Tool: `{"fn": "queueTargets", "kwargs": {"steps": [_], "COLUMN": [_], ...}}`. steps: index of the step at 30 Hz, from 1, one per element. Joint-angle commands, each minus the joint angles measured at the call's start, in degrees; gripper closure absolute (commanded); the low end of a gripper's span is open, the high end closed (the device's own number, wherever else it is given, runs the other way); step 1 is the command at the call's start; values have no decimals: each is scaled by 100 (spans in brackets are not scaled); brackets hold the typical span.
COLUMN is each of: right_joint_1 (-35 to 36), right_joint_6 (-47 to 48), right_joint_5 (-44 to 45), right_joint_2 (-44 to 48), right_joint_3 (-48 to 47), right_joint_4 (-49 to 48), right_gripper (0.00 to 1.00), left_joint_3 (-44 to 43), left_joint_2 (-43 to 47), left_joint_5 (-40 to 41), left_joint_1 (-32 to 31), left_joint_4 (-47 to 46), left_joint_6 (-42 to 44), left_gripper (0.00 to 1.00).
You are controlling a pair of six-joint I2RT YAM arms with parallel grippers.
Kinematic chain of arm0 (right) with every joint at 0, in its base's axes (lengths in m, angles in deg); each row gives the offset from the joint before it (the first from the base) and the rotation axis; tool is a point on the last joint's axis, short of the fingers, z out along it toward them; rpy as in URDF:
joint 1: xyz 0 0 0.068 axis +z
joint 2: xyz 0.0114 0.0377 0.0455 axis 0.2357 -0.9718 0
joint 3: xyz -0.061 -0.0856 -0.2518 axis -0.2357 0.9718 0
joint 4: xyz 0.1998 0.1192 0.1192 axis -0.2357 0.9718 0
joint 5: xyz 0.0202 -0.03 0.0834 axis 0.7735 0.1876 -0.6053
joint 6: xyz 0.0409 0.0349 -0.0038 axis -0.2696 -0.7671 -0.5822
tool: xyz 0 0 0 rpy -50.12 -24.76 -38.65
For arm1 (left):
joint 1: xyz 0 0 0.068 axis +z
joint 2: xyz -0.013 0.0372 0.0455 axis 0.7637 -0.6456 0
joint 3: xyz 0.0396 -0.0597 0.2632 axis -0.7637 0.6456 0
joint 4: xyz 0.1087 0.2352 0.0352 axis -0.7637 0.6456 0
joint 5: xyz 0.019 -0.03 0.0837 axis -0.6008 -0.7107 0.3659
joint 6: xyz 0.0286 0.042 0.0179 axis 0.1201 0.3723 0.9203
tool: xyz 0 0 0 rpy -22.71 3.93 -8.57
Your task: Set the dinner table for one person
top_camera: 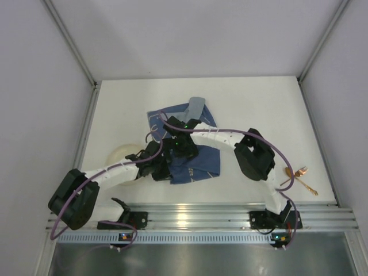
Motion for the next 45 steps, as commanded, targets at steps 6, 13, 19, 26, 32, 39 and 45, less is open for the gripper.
{"fn": "queueTargets", "kwargs": {"steps": [6,13,19,26,32,39,45], "right_joint_1": [210,210,175,-422,-1353,-2979,-4009], "right_joint_6": [-158,-228,-211,-193,-62,-96,88], "right_joint_5": [645,575,558,399,364,1153,1217], "right_joint_2": [-680,-865,-664,179,1102,2630,3705], "right_joint_3": [-850,-1078,-1201,-1360,-746,1616,3254], "right_joint_4": [491,526,596,843,843,834,755], "right_gripper": [14,59,95,97,97,100,1], "left_joint_3": [158,202,193,211,176,79,70], "left_joint_2": [133,221,142,80,19,1,-87], "left_joint_5": [208,305,314,375,410,498,551], "left_joint_1": [9,9,9,9,9,9,9], "left_joint_4": [201,315,324,324,324,403,325], "left_joint_6": [207,286,357,383,374,401,409], "left_gripper": [100,100,100,100,100,100,100]}}
